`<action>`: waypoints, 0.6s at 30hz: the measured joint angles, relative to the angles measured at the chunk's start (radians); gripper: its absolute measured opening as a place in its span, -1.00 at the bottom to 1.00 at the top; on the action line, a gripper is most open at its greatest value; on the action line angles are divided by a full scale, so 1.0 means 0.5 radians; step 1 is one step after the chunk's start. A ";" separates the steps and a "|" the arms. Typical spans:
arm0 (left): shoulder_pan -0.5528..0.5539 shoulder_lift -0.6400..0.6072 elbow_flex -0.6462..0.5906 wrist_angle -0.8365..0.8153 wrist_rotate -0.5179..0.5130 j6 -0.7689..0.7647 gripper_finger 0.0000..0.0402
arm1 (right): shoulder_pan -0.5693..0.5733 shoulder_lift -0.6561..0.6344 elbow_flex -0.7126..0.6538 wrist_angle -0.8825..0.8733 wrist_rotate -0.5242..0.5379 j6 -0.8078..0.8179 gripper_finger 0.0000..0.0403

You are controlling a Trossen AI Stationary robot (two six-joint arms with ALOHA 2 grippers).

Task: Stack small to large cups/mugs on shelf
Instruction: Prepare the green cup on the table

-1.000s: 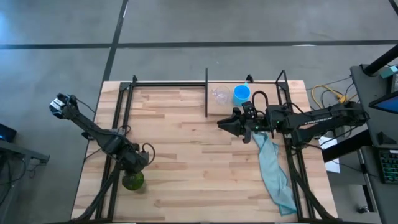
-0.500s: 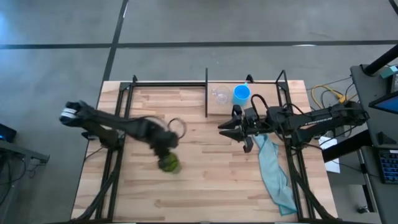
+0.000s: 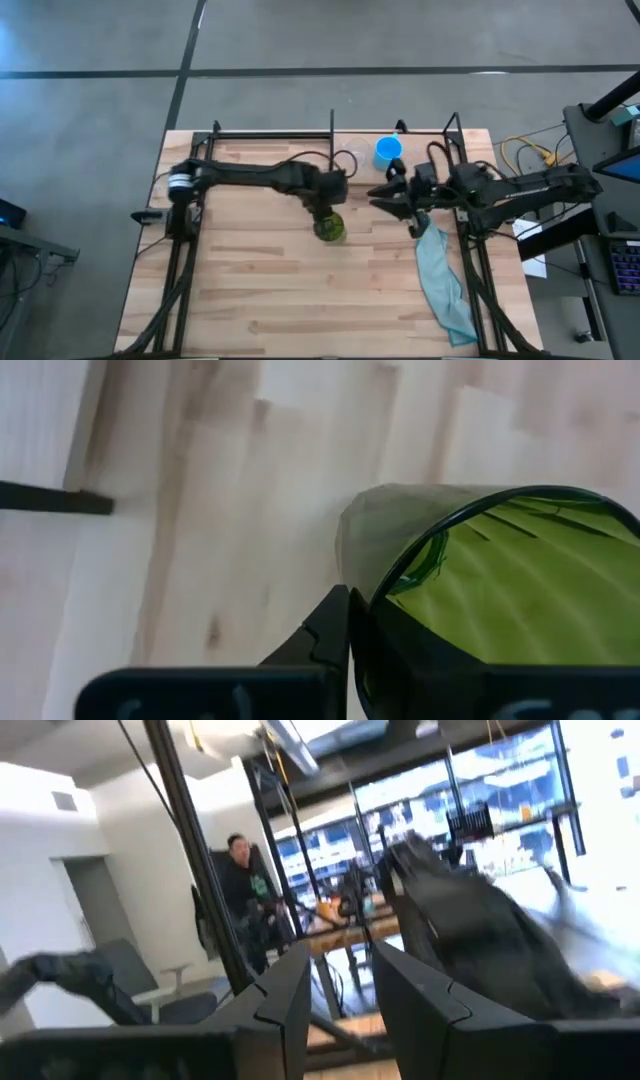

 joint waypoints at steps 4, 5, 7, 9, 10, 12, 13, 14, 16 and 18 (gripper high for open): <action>0.057 0.131 0.153 -0.094 -0.019 -0.024 -0.99 | 0.000 -0.156 0.000 -0.062 0.000 -0.002 -0.48; 0.064 0.138 0.184 -0.090 -0.031 -0.024 -0.99 | 0.000 -0.192 0.000 -0.085 0.000 -0.015 -0.48; 0.068 0.150 0.252 -0.072 -0.040 0.013 -0.99 | 0.000 -0.267 0.000 -0.156 0.000 -0.053 -0.48; 0.076 0.152 0.290 -0.076 -0.040 0.101 -0.99 | 0.000 -0.332 0.000 -0.221 0.000 -0.095 -0.48; 0.081 0.154 0.298 -0.073 -0.039 0.146 -0.99 | 0.000 -0.362 0.001 -0.253 0.001 -0.112 -0.48; 0.094 0.154 0.299 -0.037 -0.041 0.190 -0.99 | 0.000 -0.409 0.000 -0.305 0.001 -0.121 -0.48; 0.102 0.154 0.299 -0.012 -0.041 0.196 -0.99 | 0.000 -0.426 0.001 -0.323 0.001 -0.121 -0.48; 0.112 0.154 0.299 0.002 -0.041 0.196 -0.99 | 0.000 -0.445 0.001 -0.348 0.001 -0.121 -0.48; 0.133 0.154 0.297 0.026 -0.041 0.196 -0.99 | 0.000 -0.467 0.001 -0.377 0.001 -0.122 -0.48; 0.155 0.154 0.288 0.060 -0.041 0.196 -0.99 | 0.000 -0.477 0.001 -0.406 0.001 -0.121 -0.48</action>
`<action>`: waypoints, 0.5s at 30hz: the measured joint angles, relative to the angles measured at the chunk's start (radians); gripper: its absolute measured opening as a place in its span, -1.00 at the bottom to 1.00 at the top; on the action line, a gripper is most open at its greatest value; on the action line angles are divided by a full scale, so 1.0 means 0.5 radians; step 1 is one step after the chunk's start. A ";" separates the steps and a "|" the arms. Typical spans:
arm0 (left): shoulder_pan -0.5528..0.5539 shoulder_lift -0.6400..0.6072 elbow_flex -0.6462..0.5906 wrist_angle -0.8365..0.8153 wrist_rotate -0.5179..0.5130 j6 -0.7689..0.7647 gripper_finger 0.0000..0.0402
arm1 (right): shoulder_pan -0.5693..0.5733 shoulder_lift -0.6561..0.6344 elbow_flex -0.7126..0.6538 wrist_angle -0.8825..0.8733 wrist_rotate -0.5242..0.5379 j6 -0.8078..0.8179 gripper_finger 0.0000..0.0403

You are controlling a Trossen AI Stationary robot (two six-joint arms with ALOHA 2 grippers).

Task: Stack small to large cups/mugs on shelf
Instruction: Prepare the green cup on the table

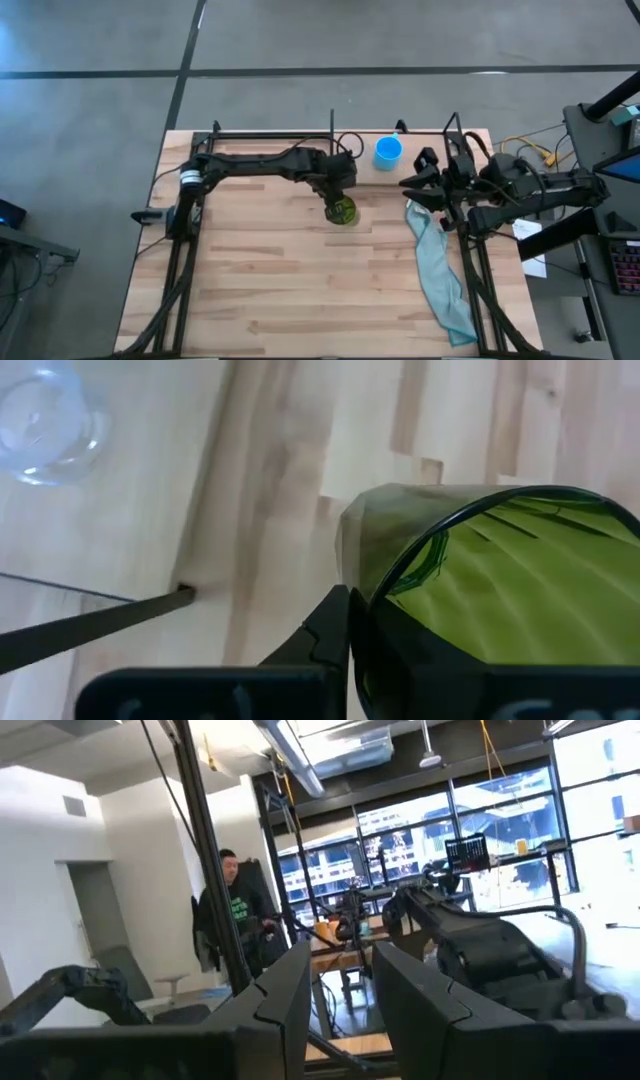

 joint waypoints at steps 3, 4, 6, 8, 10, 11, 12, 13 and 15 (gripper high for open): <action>0.026 0.001 -0.007 0.009 0.001 -0.016 -0.99 | 0.000 0.004 0.000 -0.032 0.000 -0.001 -0.48; 0.035 0.001 -0.007 0.013 0.001 -0.040 -0.99 | 0.000 0.008 0.000 -0.038 0.000 0.000 -0.48; 0.049 0.001 -0.007 0.013 0.012 -0.047 -0.99 | 0.000 0.020 0.000 -0.045 0.000 0.000 -0.48; 0.052 0.001 -0.008 0.012 0.017 -0.047 -0.99 | 0.000 0.031 0.000 -0.047 0.000 -0.001 -0.48; 0.051 0.001 -0.009 0.012 0.035 -0.047 -0.99 | 0.000 0.033 0.000 -0.049 0.000 -0.002 -0.48; 0.051 0.001 -0.009 0.012 0.038 -0.046 -0.99 | 0.000 0.033 0.000 -0.045 0.000 -0.006 -0.48; 0.051 0.001 -0.009 0.012 0.046 -0.045 -0.99 | 0.000 0.032 0.000 -0.044 0.000 -0.020 -0.48; 0.053 0.001 -0.009 0.012 0.058 -0.046 -0.99 | 0.000 0.031 0.000 -0.044 0.000 -0.041 -0.48; 0.057 0.001 -0.011 0.012 0.068 -0.046 -0.96 | 0.000 0.030 0.000 -0.044 0.000 -0.059 -0.48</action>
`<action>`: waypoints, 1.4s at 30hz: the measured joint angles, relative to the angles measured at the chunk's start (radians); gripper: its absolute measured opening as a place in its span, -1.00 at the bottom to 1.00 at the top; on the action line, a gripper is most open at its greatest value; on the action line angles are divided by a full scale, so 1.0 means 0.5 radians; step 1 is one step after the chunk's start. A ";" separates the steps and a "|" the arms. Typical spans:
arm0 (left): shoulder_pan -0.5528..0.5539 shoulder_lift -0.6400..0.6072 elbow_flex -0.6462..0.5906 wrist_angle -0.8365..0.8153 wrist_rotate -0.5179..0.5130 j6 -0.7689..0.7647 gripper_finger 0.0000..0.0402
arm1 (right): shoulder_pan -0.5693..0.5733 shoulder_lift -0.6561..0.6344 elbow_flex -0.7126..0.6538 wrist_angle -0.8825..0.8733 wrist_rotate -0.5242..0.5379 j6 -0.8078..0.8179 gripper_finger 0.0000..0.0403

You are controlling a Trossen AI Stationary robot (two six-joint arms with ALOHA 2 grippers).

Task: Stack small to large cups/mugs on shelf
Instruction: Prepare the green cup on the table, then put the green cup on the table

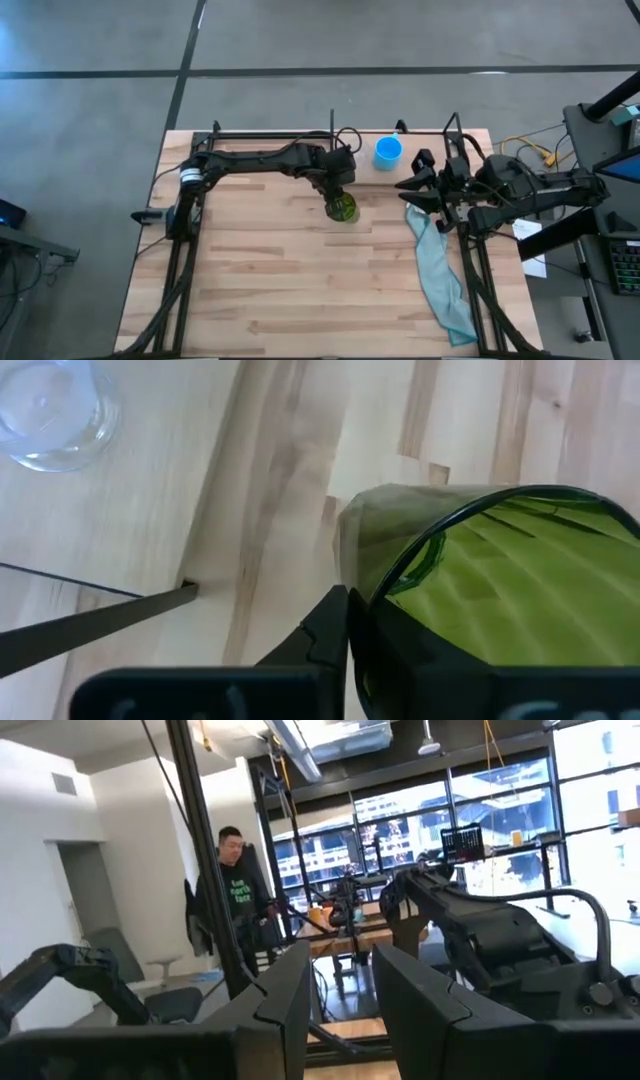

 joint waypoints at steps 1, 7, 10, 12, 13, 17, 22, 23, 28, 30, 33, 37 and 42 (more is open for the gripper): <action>0.000 0.012 0.000 0.005 0.002 0.000 -0.94 | 0.000 -0.001 0.000 0.001 0.000 0.001 -0.48; 0.003 0.051 0.005 0.055 -0.008 -0.003 -0.79 | 0.000 0.004 0.000 -0.002 0.000 0.016 -0.48; 0.008 0.051 0.008 0.092 -0.015 -0.003 -0.78 | 0.000 0.000 0.000 -0.039 0.000 0.022 -0.48; 0.014 0.057 0.009 0.159 -0.017 -0.001 -0.78 | 0.000 -0.002 0.000 -0.109 0.000 0.023 -0.48; 0.017 0.057 0.008 0.154 -0.020 0.003 -0.78 | 0.000 0.001 0.000 -0.138 0.000 0.024 -0.48; 0.018 0.062 0.008 0.170 -0.021 0.000 -0.78 | 0.000 0.007 0.000 -0.269 0.000 0.151 -0.48; 0.018 0.051 0.011 0.166 -0.013 -0.003 -0.78 | 0.000 0.008 0.000 -0.524 0.000 0.259 -0.48; 0.018 0.042 0.011 0.166 -0.006 -0.003 -0.78 | 0.000 0.013 0.000 -0.579 -0.001 0.281 -0.48; 0.009 -0.067 0.024 0.119 0.008 -0.004 -0.78 | 0.000 0.064 0.000 -0.855 -0.001 0.264 -0.48; 0.001 -0.148 0.026 0.107 0.014 -0.004 -0.78 | 0.000 0.111 0.000 -0.897 -0.002 0.160 -0.48; -0.005 -0.276 0.027 0.101 0.017 -0.005 -0.78 | 0.000 0.206 0.000 -0.891 -0.002 -0.109 -0.48; -0.005 -0.463 0.027 0.100 0.020 -0.005 -0.78 | -0.014 0.356 0.000 -0.863 0.000 -0.368 -0.47; -0.004 -0.695 0.026 0.101 0.012 -0.005 -0.78 | -0.045 0.557 0.000 -0.829 0.124 -0.364 -0.42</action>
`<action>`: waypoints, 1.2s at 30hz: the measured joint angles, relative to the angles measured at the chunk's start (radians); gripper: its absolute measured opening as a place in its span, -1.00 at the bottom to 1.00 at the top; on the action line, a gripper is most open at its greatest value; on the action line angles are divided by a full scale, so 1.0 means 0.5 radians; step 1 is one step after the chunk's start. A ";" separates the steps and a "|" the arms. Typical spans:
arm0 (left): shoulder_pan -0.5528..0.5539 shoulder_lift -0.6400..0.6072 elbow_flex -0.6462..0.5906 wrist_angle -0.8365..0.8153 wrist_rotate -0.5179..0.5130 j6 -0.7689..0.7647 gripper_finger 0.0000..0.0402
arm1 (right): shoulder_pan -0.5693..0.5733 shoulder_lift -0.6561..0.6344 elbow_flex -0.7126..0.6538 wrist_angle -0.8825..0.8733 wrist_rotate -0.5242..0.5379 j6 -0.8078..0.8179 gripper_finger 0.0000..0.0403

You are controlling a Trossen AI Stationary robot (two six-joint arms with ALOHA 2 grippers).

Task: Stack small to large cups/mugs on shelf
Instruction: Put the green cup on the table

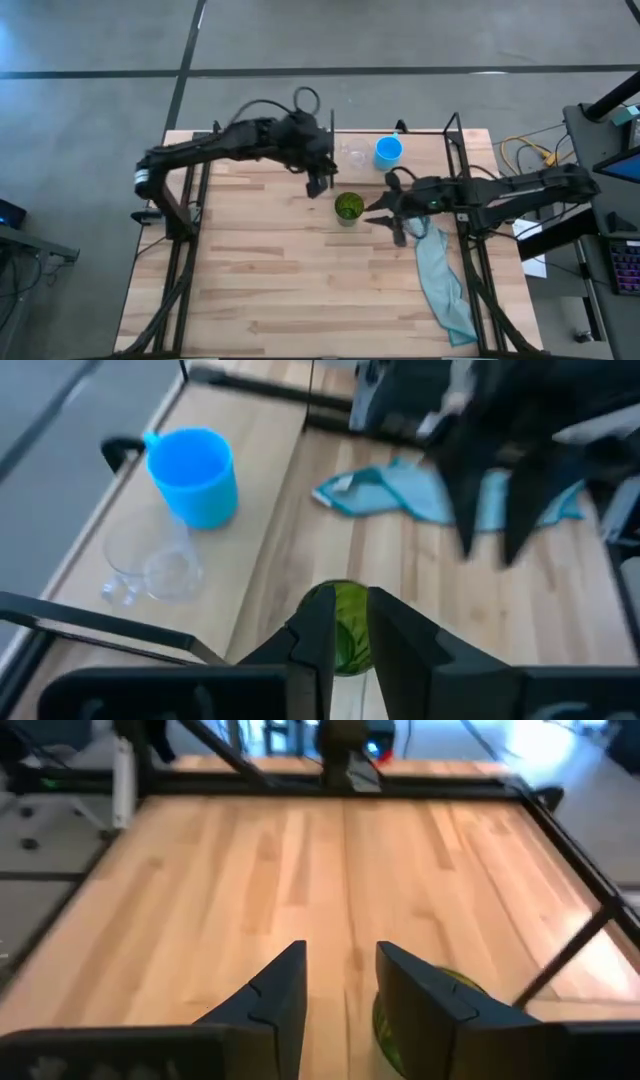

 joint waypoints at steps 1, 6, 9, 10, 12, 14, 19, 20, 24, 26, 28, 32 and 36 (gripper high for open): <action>0.000 -0.040 0.000 -0.001 -0.001 0.000 -0.78 | -0.008 0.043 0.000 0.011 0.007 0.007 -0.41; 0.000 -0.221 0.000 0.004 -0.028 -0.001 -0.78 | -0.041 0.232 0.000 0.076 0.015 0.091 -0.41; 0.000 -0.294 0.000 0.004 -0.033 -0.001 -0.77 | -0.049 0.308 0.000 0.074 0.017 0.124 -0.41; 0.000 -0.314 -0.001 0.000 -0.034 -0.001 -0.77 | -0.049 0.330 0.000 0.075 0.021 0.124 -0.41; 0.000 -0.333 -0.001 0.004 -0.034 -0.001 -0.77 | -0.053 0.372 0.000 0.074 0.032 0.124 -0.41; 0.000 -0.348 -0.001 0.001 -0.034 -0.001 -0.77 | -0.063 0.411 -0.001 0.072 0.033 0.123 -0.41; -0.003 -0.351 -0.001 0.002 -0.034 -0.003 -0.77 | -0.100 0.528 -0.001 0.073 0.057 0.122 -0.41; -0.003 -0.351 -0.001 0.002 -0.034 -0.003 -0.77 | -0.108 0.553 0.000 0.072 0.082 0.120 -0.41; -0.003 -0.350 -0.001 0.002 -0.033 -0.003 -0.77 | -0.143 0.638 -0.001 0.077 0.168 0.118 -0.41; -0.003 -0.350 -0.001 0.002 -0.033 -0.003 -0.77 | -0.159 0.663 0.000 0.094 0.175 0.125 -0.41; -0.003 -0.350 -0.001 0.002 -0.033 -0.003 -0.77 | -0.164 0.680 0.002 0.101 0.175 0.125 -0.41; -0.002 -0.350 0.001 0.004 -0.032 -0.002 -0.77 | -0.165 0.688 0.003 0.104 0.162 0.125 -0.41; -0.002 -0.350 0.001 0.004 -0.033 -0.002 -0.77 | -0.166 0.655 0.001 0.077 0.121 0.125 -0.41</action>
